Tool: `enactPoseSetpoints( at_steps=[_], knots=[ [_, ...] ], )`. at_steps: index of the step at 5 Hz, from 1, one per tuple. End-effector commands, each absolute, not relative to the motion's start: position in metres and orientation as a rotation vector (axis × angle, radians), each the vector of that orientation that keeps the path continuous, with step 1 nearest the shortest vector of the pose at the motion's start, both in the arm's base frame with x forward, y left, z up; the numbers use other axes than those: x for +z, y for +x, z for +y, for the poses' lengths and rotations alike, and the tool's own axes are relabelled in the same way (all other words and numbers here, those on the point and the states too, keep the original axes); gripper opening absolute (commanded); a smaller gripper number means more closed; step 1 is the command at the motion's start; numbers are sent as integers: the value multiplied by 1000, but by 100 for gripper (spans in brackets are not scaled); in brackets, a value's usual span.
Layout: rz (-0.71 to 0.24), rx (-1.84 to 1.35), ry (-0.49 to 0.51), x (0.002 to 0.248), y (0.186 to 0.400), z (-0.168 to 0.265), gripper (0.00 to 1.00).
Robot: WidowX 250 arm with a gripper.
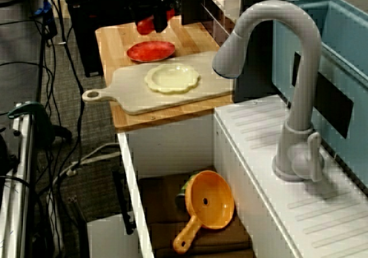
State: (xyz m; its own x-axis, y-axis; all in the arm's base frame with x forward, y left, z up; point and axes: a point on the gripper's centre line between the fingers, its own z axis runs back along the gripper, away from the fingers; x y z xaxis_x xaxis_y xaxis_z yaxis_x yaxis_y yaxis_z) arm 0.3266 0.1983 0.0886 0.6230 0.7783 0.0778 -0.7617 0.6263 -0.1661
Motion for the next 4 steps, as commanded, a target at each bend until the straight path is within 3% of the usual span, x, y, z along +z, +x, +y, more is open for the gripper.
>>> enactPoseSetpoints(
  at_steps=[1,4],
  knots=[
    [-247,881,-84,95,324,223,0],
    [-254,833,-51,82,309,224,0]
  ],
)
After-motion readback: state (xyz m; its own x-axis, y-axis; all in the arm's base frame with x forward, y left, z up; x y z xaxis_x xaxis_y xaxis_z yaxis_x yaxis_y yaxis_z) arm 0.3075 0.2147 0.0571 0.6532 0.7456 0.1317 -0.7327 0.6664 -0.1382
